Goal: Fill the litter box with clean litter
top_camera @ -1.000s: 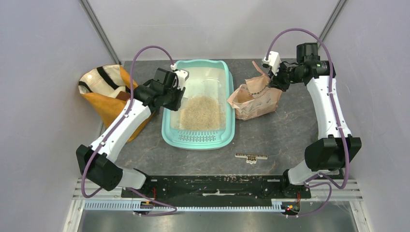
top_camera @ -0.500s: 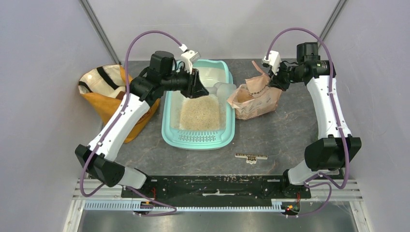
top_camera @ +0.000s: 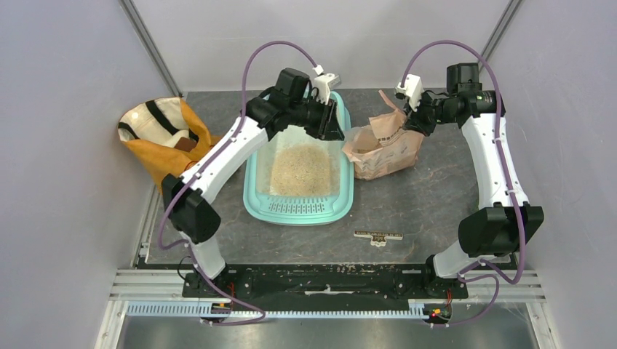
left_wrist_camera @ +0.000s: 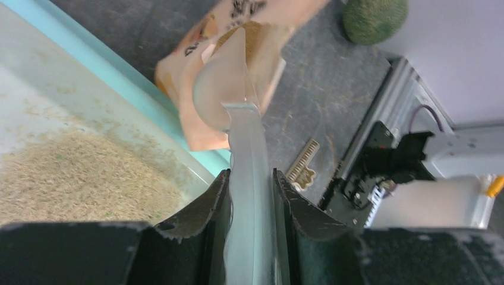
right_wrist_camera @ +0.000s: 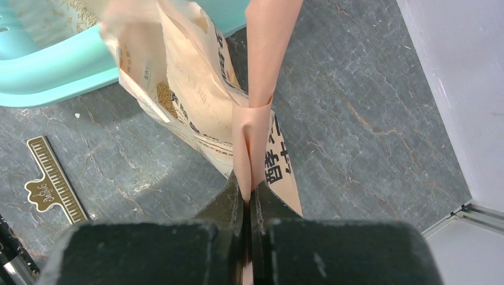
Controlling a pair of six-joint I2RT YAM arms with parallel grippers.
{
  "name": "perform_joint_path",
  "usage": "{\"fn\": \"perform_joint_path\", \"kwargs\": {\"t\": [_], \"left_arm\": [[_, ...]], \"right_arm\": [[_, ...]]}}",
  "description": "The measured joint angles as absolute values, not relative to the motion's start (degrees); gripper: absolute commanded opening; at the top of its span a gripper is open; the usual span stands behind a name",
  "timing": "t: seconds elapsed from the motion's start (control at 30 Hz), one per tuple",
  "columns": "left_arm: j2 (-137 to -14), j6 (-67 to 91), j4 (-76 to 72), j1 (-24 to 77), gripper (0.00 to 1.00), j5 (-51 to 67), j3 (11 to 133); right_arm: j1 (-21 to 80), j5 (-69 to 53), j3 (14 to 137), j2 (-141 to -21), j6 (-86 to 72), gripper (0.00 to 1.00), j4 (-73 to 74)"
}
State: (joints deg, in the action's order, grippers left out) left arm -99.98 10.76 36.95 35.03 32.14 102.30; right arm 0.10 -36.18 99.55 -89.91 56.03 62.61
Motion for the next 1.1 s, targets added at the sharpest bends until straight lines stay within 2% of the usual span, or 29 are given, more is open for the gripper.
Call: {"fn": "perform_joint_path", "kwargs": {"t": [0.17,0.27,0.53,0.73,0.87,1.1], "left_arm": [[-109.9,10.8,43.4,37.3,0.02,23.5,117.3],[-113.3,10.8,46.8,40.3,0.02,18.7,122.1],[-121.9,11.8,55.2,45.2,0.02,5.9,129.2],[-122.9,12.5,57.2,48.6,0.02,-4.6,130.3],[-124.0,13.1,57.9,49.8,0.02,-6.7,130.8],[-126.8,16.1,57.8,48.2,0.02,-2.2,132.7]], "right_arm": [[0.1,-36.2,99.4,-89.9,55.4,0.00,61.1],[0.0,-36.2,98.9,-89.9,54.5,0.00,60.5],[0.0,-37.0,97.3,-89.2,53.3,0.00,57.2],[0.1,-37.7,96.1,-89.2,52.4,0.00,56.0],[0.1,-37.7,95.9,-89.2,51.9,0.00,55.8],[0.1,-37.0,95.0,-89.2,51.8,0.00,55.8]]}}
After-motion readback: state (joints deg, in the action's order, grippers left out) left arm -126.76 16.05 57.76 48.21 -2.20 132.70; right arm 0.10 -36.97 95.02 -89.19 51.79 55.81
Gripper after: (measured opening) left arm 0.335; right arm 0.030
